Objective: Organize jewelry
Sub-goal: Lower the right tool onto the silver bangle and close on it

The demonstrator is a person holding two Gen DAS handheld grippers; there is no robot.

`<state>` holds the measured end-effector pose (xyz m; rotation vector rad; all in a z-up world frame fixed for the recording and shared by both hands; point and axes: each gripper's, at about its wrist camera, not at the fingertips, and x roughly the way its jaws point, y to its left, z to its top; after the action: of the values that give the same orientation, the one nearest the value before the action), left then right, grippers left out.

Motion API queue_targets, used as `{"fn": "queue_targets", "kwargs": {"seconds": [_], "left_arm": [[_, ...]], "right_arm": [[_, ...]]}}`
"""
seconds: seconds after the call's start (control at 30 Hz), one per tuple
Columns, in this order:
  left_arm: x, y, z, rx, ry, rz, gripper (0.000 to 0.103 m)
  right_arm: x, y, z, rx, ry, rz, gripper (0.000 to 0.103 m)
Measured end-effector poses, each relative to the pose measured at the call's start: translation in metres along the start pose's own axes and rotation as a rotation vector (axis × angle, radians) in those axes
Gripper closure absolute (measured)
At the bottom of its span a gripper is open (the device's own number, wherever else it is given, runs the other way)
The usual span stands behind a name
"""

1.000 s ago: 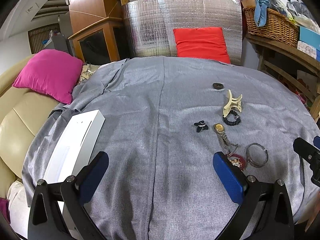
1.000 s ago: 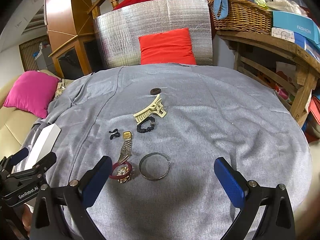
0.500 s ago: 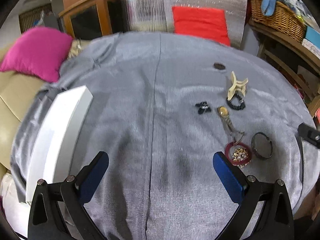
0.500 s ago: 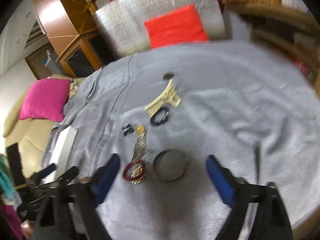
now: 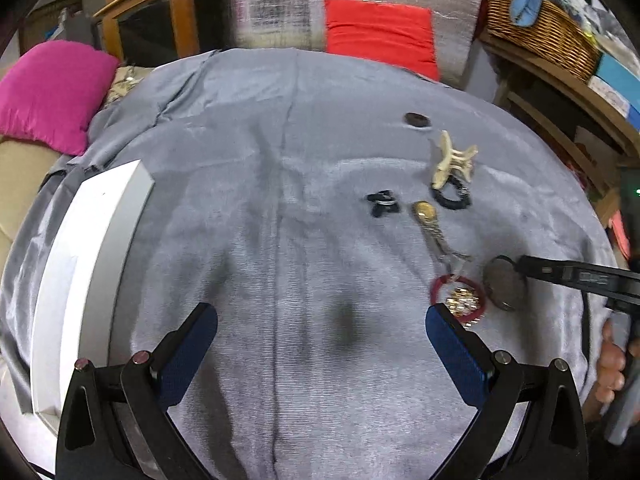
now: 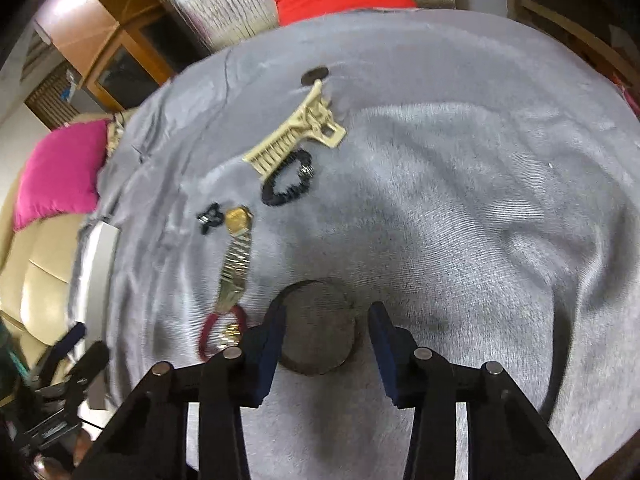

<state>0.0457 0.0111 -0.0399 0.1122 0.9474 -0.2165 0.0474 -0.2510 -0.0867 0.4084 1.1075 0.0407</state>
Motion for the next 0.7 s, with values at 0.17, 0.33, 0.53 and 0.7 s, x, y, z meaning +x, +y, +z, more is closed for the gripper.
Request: {"fn": "queue_targets", "kwargs": {"seconds": [0.17,0.33,0.53,0.7], "left_arm": [[0.000,-0.009,0.001,0.055,-0.003,-0.016,0.000],[0.003,-0.024,0.000,0.079,-0.018,-0.079,0.009],[0.011,-0.040,-0.002,0.096,0.007,-0.166,0.041],[0.019,-0.054,-0.004,0.109,0.043,-0.261,0.053]], "right_arm": [[0.013,-0.003,0.004,-0.025,0.017,-0.049,0.074],[0.012,-0.003,0.001,-0.064,-0.014,-0.097,0.098],[0.002,-0.009,-0.001,-0.044,-0.067,-0.086,0.099],[-0.015,-0.018,0.001,0.006,-0.119,-0.062,0.099]]}}
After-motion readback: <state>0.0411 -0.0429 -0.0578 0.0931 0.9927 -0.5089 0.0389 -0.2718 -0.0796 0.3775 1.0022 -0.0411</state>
